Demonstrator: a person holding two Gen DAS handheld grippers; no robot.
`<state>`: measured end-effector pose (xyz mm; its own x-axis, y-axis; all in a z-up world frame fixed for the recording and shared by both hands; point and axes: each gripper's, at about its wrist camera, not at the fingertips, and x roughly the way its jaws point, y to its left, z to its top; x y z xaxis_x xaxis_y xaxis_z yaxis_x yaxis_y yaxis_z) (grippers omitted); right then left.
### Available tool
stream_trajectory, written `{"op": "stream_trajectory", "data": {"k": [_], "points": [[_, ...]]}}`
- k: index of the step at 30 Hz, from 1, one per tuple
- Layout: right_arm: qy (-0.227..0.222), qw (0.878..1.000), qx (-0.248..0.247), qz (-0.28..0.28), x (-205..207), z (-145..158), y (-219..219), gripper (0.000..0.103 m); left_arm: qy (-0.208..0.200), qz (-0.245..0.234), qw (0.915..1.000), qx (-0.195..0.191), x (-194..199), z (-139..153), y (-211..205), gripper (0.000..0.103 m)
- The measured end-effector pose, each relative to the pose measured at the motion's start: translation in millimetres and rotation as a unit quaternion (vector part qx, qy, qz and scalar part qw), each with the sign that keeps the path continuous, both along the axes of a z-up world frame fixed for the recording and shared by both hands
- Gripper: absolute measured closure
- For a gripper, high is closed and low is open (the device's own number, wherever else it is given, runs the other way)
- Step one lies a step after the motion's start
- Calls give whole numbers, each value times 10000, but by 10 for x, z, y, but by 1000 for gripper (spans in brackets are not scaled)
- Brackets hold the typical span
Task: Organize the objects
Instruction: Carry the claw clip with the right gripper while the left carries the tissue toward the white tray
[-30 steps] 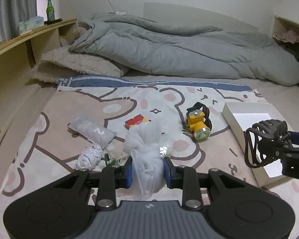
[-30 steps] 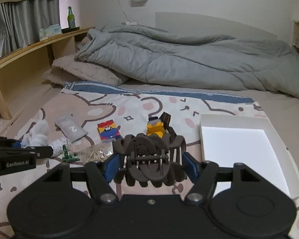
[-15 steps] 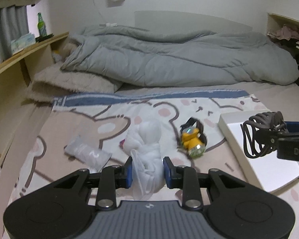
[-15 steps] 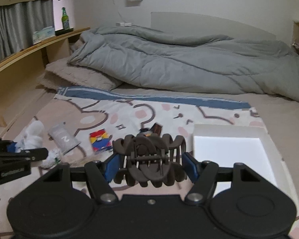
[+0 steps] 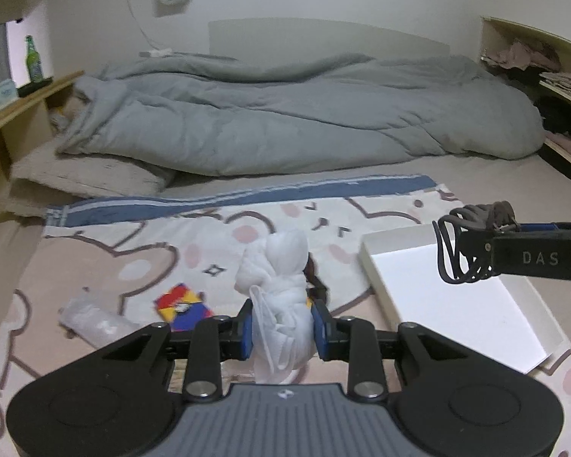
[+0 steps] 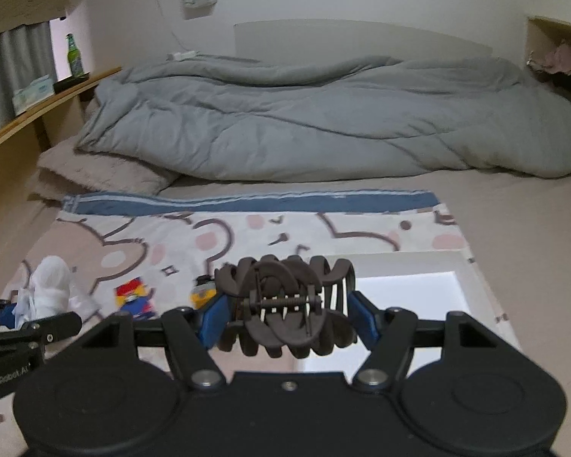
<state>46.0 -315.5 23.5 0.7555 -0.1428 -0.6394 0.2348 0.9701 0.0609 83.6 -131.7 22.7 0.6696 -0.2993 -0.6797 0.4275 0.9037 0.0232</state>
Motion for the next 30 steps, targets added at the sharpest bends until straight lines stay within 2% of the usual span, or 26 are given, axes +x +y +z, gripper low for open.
{"op": "stream_trajectory", "data": {"k": [11,16,20,25,30], "points": [[152,9990,-189,-386,-76,-222,-627,34,396,-441,9982,-126,26,-243,-712,71],[351,9985,-137,-403,-133,-345,-852,34,790,-641,9946,-211,37,-404,-968,71],[642,9972,-144,-367,-166,-504,-963,34,1214,-768,9892,-298,29,-561,-1121,71],[1022,9939,-184,-363,-202,-736,-1083,34,1517,-868,9842,-299,-49,-744,-1299,71],[1448,9886,2,-401,-261,-986,-1248,34,1936,-761,9768,-501,-125,-941,-1376,71]]}}
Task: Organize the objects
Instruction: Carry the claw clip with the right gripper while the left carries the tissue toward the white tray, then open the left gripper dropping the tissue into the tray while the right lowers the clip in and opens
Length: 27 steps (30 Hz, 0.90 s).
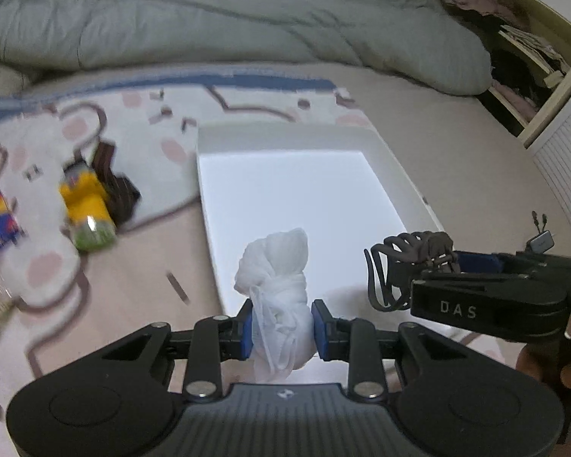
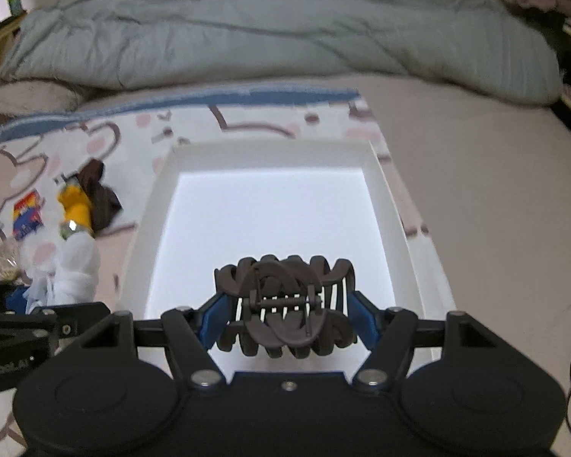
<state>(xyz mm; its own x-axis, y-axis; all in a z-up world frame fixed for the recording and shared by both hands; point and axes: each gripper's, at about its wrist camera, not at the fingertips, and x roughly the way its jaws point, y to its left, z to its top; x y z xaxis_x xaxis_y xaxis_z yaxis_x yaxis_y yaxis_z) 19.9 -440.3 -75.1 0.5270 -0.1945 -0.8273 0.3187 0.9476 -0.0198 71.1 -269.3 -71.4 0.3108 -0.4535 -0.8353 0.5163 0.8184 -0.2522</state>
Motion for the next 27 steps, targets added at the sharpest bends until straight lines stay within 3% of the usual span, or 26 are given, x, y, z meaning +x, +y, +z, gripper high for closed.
{"op": "stream_trajectory", "data": {"k": [15,18,21,27], "points": [[810,9963,288,-35,-82,-371,-174,34,404,57,9989,217,-83,-383,-184,71],[861,9957,331,-35,-68,-393,-161,34,555,205,9979,258,-39,-475,-160,66],[872,9955,359,22,-47,-406,-128,34,638,174,9973,332,-9,-524,-149,52],[911,9952,355,100,-14,-435,-71,34,422,-147,9979,461,-83,-444,-190,49]]}}
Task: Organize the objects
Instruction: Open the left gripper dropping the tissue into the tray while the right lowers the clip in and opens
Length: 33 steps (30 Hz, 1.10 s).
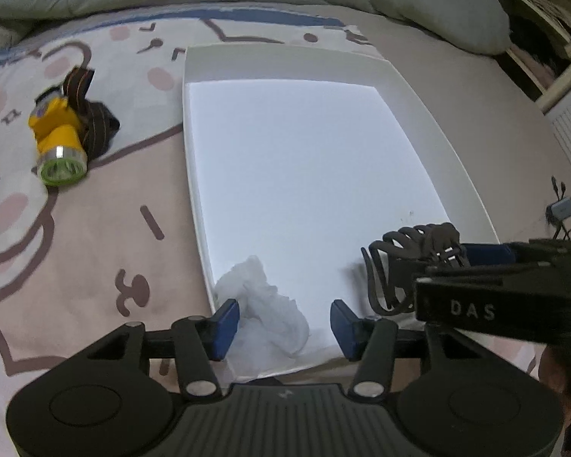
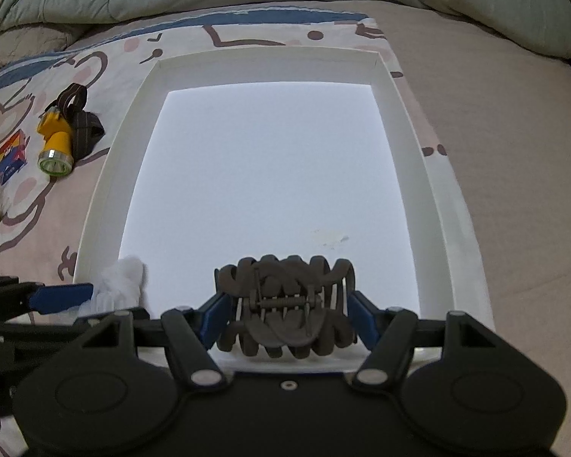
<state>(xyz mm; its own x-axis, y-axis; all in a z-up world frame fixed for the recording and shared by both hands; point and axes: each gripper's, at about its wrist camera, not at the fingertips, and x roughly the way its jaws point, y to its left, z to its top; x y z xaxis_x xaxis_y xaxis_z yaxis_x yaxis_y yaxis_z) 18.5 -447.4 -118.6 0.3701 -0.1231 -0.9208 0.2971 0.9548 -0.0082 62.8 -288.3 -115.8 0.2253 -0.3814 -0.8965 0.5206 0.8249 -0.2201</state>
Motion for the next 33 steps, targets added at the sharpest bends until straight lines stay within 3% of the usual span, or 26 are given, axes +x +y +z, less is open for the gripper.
{"op": "stream_trajectory", "data": {"k": [5,9,16,21,25,33], "points": [[30,10000,60,-67,4,-41,3,34,-23,-95,9999,-26,8,58,37,47],[107,9999,-30,-99,22,-77,-8,34,-91,-182,9998,-59,4,147,74,36],[200,9997,-56,-114,33,-130,-9,34,-380,-303,9988,-23,32,261,157,36],[158,9998,-30,-136,47,-110,28,34,-366,-269,9990,30,50,256,178,36],[88,9996,-182,-180,20,-59,51,20,-397,-305,9987,43,48,258,181,36],[-32,9996,-168,-229,-66,56,-34,20,-376,-367,9986,60,49,240,148,36]]}}
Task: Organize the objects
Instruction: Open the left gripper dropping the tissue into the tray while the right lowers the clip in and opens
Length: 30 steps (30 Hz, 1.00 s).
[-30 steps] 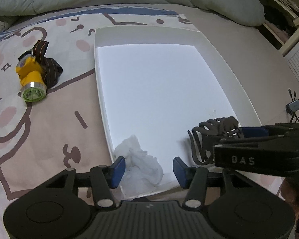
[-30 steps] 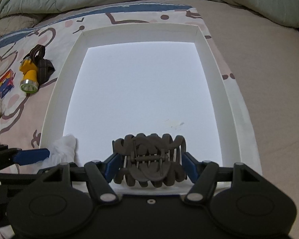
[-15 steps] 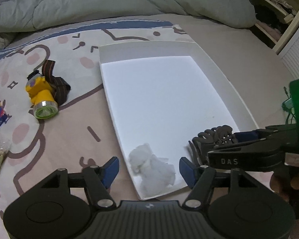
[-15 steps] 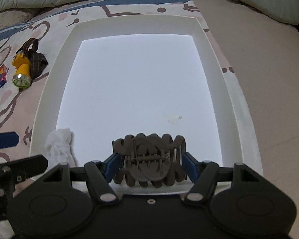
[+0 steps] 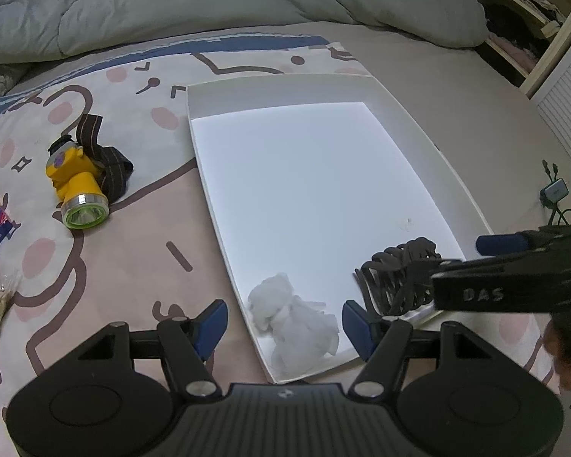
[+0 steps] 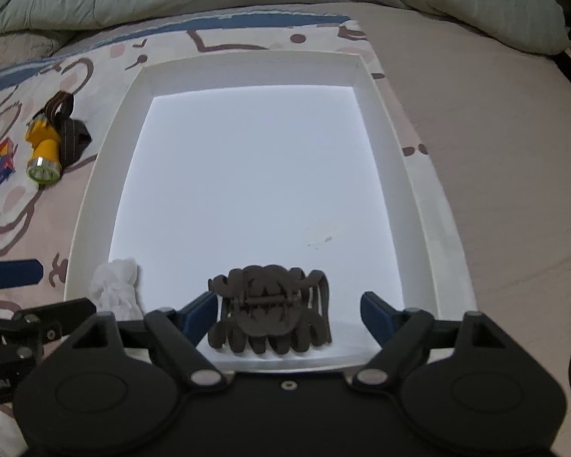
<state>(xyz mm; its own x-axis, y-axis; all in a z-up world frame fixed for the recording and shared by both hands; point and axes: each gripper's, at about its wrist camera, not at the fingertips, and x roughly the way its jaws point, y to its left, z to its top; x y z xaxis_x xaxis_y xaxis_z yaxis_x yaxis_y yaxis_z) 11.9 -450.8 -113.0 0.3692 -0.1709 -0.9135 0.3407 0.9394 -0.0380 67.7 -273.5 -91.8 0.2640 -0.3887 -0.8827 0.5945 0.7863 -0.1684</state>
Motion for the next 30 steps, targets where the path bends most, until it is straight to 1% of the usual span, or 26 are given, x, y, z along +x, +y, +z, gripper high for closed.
{"op": "stream_trajectory", "data": {"k": [3,5,7,11,13,15,17,18,21,22,25,30], "points": [[-83,9999,21,-72,-46,55,-46,20,4,6,10000,26,3,-10,-5,36],[-142,9998,36,-133,-81,92,-79,20,3,19,10000,46,4,-14,-9,32],[-174,9997,31,-176,-109,121,-97,20,-25,46,10000,51,3,-7,-8,25],[-238,9994,26,-243,-160,167,-114,18,-72,56,10000,28,4,25,3,18],[-254,9993,-11,-264,-179,175,-111,18,-78,85,9999,11,13,37,15,12],[-257,9993,-58,-273,-197,178,-102,14,-131,148,9998,-10,15,54,31,9],[-293,9991,-125,-277,-209,183,-87,4,-174,181,9997,-9,25,70,46,8],[-321,9989,-189,-279,-216,188,-79,3,-180,195,9996,-6,34,76,51,7],[-351,9984,-309,-310,-245,205,-75,2,-214,304,9993,-2,49,85,78,4],[-362,9983,-320,-335,-254,212,-77,0,-234,326,9992,-6,50,88,84,4],[-385,9984,-238,-347,-276,228,-83,0,-323,376,9988,-1,52,92,90,3],[-383,9978,-338,-432,-302,247,-70,0,-429,453,9980,18,67,101,107,2]]}}
